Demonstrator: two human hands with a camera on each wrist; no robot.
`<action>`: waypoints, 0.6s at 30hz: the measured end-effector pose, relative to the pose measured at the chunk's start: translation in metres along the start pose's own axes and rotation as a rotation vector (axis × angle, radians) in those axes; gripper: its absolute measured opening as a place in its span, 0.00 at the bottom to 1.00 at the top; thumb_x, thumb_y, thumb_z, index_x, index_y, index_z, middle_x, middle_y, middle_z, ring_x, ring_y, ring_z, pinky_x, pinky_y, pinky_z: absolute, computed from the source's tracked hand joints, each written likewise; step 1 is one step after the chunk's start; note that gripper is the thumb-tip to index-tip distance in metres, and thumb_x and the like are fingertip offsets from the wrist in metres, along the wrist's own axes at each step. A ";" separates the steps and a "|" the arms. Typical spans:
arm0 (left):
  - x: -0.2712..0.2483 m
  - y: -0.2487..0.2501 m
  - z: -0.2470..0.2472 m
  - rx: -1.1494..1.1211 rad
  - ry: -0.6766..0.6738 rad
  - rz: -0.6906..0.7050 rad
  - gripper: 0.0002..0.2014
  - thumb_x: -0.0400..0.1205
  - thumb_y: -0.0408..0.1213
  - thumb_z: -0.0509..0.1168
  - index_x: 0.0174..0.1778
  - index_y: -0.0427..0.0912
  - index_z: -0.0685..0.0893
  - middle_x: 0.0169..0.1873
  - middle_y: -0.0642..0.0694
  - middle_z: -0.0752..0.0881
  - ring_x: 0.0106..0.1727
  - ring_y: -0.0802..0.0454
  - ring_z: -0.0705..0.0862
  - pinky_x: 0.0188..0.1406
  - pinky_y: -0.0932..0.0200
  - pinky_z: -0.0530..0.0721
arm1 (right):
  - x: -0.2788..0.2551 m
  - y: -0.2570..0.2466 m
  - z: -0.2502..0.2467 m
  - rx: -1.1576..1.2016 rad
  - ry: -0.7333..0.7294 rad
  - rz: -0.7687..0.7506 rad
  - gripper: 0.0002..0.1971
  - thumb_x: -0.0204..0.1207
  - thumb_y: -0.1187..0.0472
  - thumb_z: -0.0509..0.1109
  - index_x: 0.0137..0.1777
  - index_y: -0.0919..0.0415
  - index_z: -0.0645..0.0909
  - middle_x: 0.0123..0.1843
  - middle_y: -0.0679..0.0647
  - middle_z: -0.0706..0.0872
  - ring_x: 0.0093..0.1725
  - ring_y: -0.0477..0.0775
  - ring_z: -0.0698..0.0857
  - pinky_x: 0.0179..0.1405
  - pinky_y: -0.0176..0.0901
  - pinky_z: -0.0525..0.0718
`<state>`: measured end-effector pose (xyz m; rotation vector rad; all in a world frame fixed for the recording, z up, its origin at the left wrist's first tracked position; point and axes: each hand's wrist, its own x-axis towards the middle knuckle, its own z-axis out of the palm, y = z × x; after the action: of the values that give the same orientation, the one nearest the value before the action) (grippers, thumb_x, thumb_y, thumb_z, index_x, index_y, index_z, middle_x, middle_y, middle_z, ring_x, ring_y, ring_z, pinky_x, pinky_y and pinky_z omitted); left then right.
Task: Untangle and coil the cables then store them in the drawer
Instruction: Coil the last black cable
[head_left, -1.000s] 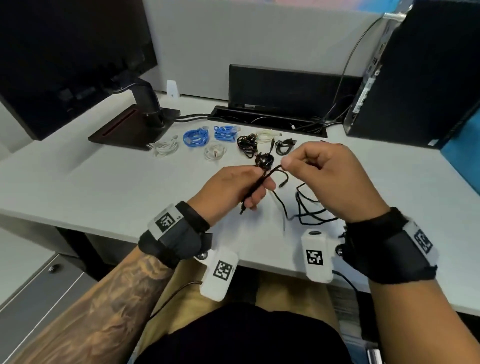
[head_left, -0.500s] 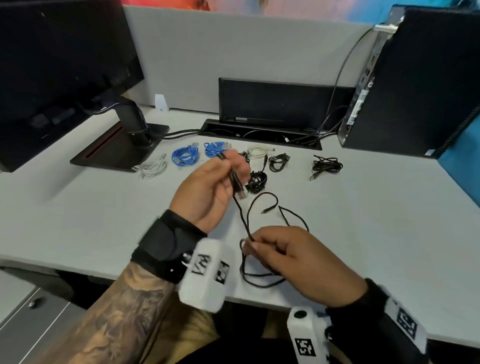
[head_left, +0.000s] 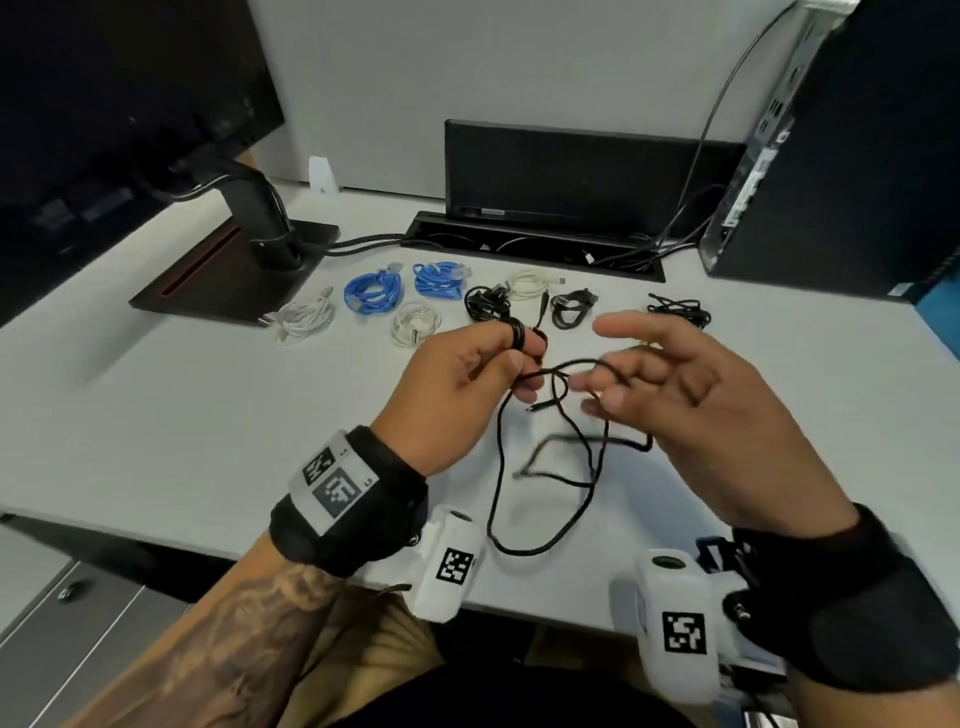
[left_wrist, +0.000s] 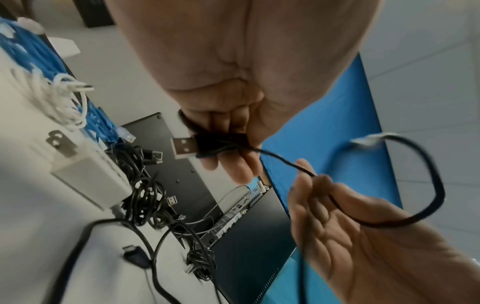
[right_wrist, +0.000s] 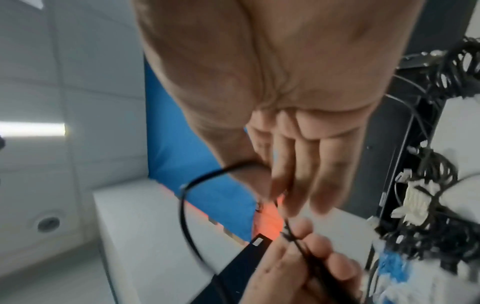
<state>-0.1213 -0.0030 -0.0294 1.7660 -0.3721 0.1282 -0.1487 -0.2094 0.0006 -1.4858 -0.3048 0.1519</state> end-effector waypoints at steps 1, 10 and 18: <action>-0.001 0.001 -0.001 -0.001 -0.019 -0.007 0.10 0.87 0.23 0.58 0.55 0.29 0.85 0.38 0.38 0.90 0.36 0.58 0.87 0.38 0.74 0.78 | 0.000 0.001 0.000 0.085 0.036 -0.022 0.20 0.72 0.76 0.70 0.63 0.61 0.84 0.45 0.57 0.91 0.60 0.62 0.91 0.64 0.53 0.89; -0.012 0.020 -0.007 0.003 -0.271 -0.097 0.16 0.87 0.40 0.57 0.44 0.33 0.85 0.28 0.50 0.78 0.31 0.56 0.75 0.35 0.63 0.76 | -0.007 -0.028 -0.010 0.227 0.266 -0.096 0.14 0.84 0.69 0.60 0.55 0.55 0.86 0.35 0.51 0.80 0.22 0.44 0.59 0.20 0.33 0.56; -0.012 0.039 -0.013 -0.918 -0.553 -0.338 0.09 0.77 0.33 0.55 0.42 0.39 0.81 0.27 0.50 0.67 0.26 0.55 0.65 0.35 0.55 0.74 | 0.003 0.010 -0.007 -0.661 0.212 -0.062 0.09 0.84 0.65 0.70 0.50 0.52 0.90 0.33 0.46 0.87 0.32 0.37 0.82 0.37 0.24 0.75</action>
<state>-0.1431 0.0044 0.0066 0.8954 -0.4253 -0.6879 -0.1427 -0.2148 -0.0098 -2.1230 -0.2381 -0.1759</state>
